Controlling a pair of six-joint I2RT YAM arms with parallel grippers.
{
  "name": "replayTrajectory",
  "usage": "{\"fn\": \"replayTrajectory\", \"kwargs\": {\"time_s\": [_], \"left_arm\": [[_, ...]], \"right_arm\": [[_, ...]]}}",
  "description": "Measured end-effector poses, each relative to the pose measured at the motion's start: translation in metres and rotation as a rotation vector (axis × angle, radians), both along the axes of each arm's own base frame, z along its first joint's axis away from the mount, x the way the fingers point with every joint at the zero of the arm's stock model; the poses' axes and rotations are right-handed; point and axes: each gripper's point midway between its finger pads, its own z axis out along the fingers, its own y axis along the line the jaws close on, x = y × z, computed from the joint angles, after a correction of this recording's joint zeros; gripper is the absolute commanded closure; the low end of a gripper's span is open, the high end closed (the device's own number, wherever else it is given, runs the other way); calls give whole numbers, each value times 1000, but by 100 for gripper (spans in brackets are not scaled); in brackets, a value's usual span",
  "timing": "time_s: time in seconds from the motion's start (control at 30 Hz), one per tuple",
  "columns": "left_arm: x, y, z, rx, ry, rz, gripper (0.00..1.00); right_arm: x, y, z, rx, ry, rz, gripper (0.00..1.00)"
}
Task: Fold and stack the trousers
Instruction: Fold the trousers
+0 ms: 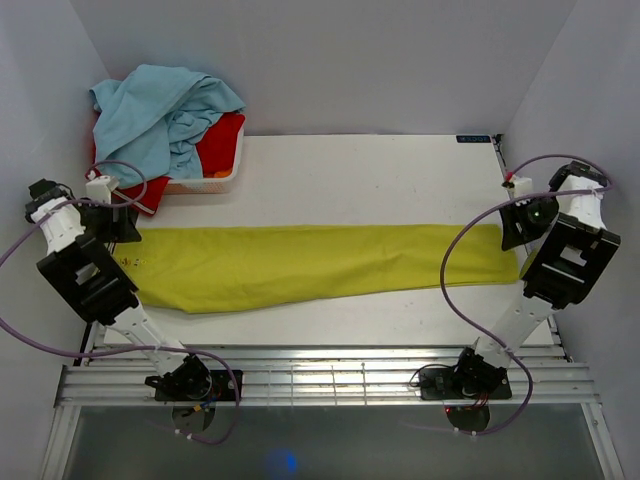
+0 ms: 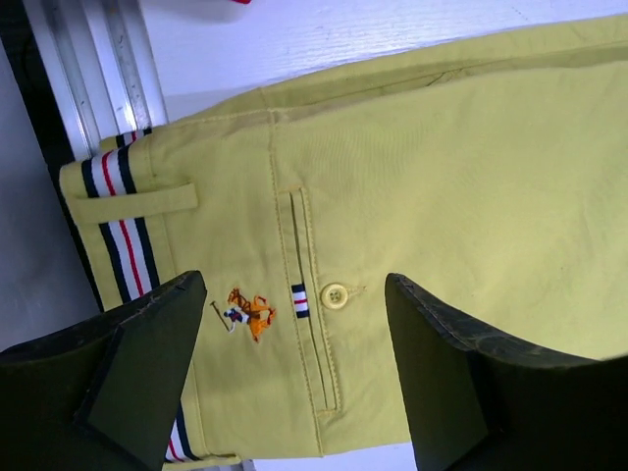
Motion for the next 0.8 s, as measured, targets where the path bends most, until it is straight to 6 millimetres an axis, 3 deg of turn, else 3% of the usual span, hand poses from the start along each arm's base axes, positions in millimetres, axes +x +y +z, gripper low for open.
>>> {"fn": "replayTrajectory", "kwargs": {"time_s": [0.13,0.23,0.33,0.43,0.57,0.67,0.8], "left_arm": [[9,-11,-2,40,-8,-93,23],[18,-21,-10,96,-7,-207,23],[25,-31,-25,152,8,-334,23],[30,-42,-43,185,13,-465,23],[30,-51,-56,212,-43,-635,20],[19,-62,-59,215,-85,-769,20],[5,-78,-45,212,-142,-918,20]], "right_arm": [[12,59,12,51,-69,129,41],[13,105,-4,110,-40,215,41],[10,132,-29,148,26,244,40],[10,132,-53,142,73,222,41],[15,122,-55,96,58,187,41],[17,113,-57,42,50,178,41],[30,82,-59,-63,29,145,40]]}}
